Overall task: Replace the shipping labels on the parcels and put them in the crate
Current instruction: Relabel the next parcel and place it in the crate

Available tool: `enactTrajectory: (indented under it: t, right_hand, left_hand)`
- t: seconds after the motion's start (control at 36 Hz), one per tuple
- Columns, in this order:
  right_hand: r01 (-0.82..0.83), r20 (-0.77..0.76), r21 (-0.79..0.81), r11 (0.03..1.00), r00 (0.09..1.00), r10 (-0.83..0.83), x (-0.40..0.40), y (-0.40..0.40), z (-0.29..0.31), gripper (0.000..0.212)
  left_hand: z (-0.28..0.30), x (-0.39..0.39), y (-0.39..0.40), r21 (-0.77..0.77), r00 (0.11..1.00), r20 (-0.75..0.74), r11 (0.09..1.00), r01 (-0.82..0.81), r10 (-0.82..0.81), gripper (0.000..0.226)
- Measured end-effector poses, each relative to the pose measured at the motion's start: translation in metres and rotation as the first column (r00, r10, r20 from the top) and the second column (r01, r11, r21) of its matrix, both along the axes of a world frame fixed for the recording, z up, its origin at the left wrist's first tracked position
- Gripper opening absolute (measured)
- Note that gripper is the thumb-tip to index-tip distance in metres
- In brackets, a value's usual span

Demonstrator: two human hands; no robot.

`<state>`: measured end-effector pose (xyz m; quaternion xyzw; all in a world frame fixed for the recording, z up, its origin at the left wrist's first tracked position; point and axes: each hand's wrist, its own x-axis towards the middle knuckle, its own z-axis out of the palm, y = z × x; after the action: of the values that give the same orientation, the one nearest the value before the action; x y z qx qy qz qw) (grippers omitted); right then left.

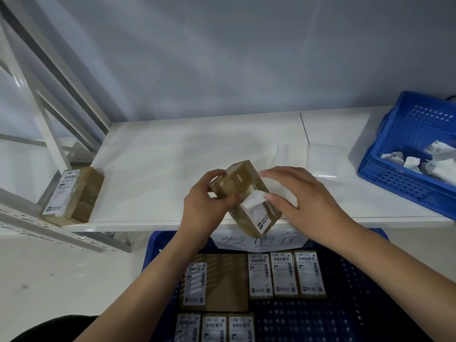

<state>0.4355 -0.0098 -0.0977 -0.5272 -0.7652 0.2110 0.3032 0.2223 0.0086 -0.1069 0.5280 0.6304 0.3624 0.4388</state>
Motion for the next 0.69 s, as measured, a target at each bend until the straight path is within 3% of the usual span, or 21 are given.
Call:
enactTrajectory:
  t: [0.06,0.11,0.22,0.39,0.69]
  right_hand:
    - [-0.041,0.041,0.169,0.985,0.999,0.035,0.000,0.002,-0.009,0.030]
    - [-0.087,0.097,0.220,0.972,0.993,0.067,-0.001,0.004,-0.016,0.032]
    - [-0.125,0.150,0.173,0.977,0.984,0.100,-0.002,0.004,-0.022,0.035]
    - [-0.138,0.183,0.201,0.970,0.978,0.101,-0.003,0.003,-0.025,0.021]
    - [-0.133,0.198,0.147,0.980,0.975,0.102,-0.009,-0.002,-0.018,0.016]
  left_hand:
    - [0.002,0.003,-0.002,0.019,0.999,-0.027,1.000,0.024,-0.023,0.053]
    - [0.003,0.006,-0.004,0.033,0.997,-0.055,0.998,0.047,-0.046,0.057]
    - [0.002,0.009,-0.005,0.069,0.995,-0.069,0.994,0.082,-0.078,0.051]
    - [0.002,0.009,-0.005,0.103,0.990,-0.095,0.989,0.110,-0.101,0.047]
    - [0.002,0.008,-0.006,0.107,0.986,-0.140,0.989,0.105,-0.089,0.045]
